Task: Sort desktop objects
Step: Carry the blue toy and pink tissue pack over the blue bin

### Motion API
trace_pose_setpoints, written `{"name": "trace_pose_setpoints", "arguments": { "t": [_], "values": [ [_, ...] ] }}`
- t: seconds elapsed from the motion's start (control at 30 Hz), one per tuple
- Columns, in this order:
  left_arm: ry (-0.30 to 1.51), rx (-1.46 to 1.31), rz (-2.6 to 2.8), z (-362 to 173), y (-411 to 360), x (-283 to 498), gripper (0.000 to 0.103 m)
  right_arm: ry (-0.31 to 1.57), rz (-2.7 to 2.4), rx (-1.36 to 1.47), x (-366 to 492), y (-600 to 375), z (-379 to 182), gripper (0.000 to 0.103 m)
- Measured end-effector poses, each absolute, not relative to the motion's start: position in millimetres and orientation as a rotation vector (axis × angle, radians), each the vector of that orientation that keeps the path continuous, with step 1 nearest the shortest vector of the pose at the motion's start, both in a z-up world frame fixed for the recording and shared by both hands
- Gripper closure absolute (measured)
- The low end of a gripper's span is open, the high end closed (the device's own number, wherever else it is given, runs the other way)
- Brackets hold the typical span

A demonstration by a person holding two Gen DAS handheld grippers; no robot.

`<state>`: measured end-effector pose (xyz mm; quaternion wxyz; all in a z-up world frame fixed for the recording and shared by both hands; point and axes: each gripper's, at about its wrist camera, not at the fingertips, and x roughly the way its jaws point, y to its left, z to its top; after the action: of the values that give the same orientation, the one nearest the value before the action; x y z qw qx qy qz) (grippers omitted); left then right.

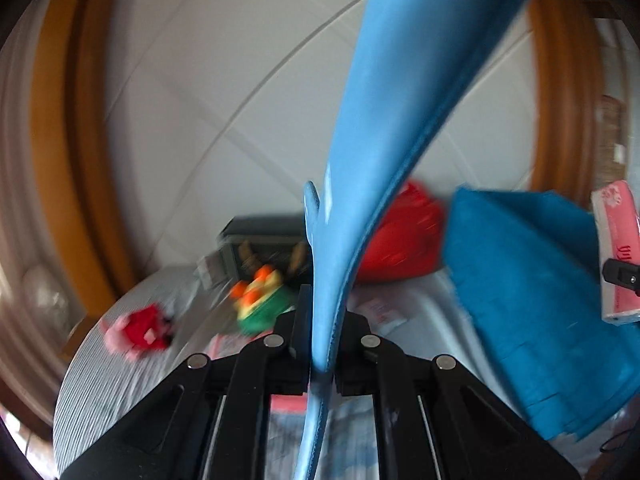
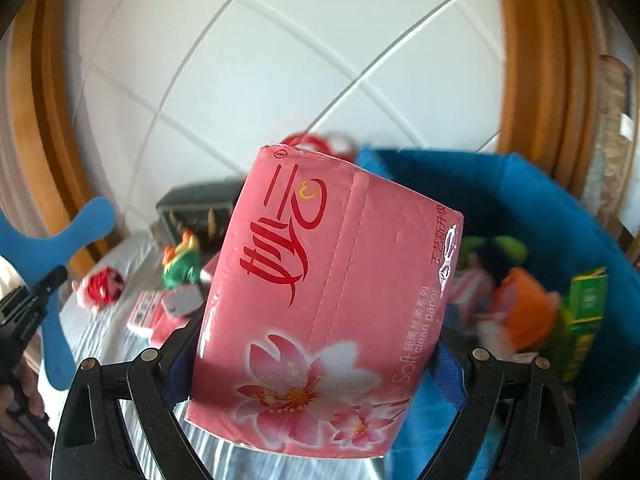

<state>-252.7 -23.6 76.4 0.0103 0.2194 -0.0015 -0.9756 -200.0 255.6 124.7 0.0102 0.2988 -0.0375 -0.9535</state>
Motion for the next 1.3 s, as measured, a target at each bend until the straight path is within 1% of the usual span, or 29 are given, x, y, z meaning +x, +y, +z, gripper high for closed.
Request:
{"name": "trace_pose_setpoints", "arguments": {
  "t": [0.17, 0.33, 0.47, 0.57, 0.63, 0.7, 0.93, 1.13, 1.3],
  "values": [
    [-0.078, 0.593, -3.205, 119, 68, -261, 0.095, -0.113, -3.067, 0.85, -178, 314, 163, 0.009],
    [-0.061, 0.598, -3.368, 148, 161, -274, 0.095, -0.047, -3.183, 0.847, -175, 380, 189, 0.009],
    [-0.093, 0.586, -3.43, 164, 233, -288, 0.095, 0.006, -3.22, 0.903, -188, 429, 197, 0.009],
    [-0.098, 0.633, -3.459, 168, 275, -308, 0.095, -0.007, -3.198, 0.978, -209, 459, 192, 0.009],
    [-0.103, 0.679, -3.465, 168, 298, -322, 0.095, -0.036, -3.182, 1.024, -222, 481, 188, 0.009],
    [-0.153, 0.7, -3.447, 163, 324, -339, 0.095, -0.041, -3.181, 1.054, -234, 494, 186, 0.009],
    [-0.224, 0.92, -3.356, 127, 380, -390, 0.095, -0.017, -3.12, 1.193, -290, 523, 164, 0.009],
    [-0.247, 1.082, -3.25, 90, 383, -429, 0.095, 0.013, -3.069, 1.29, -328, 527, 138, 0.009],
    [-0.242, 1.174, -3.198, 76, 381, -443, 0.094, 0.028, -3.02, 1.342, -348, 530, 118, 0.009]
  ]
}}
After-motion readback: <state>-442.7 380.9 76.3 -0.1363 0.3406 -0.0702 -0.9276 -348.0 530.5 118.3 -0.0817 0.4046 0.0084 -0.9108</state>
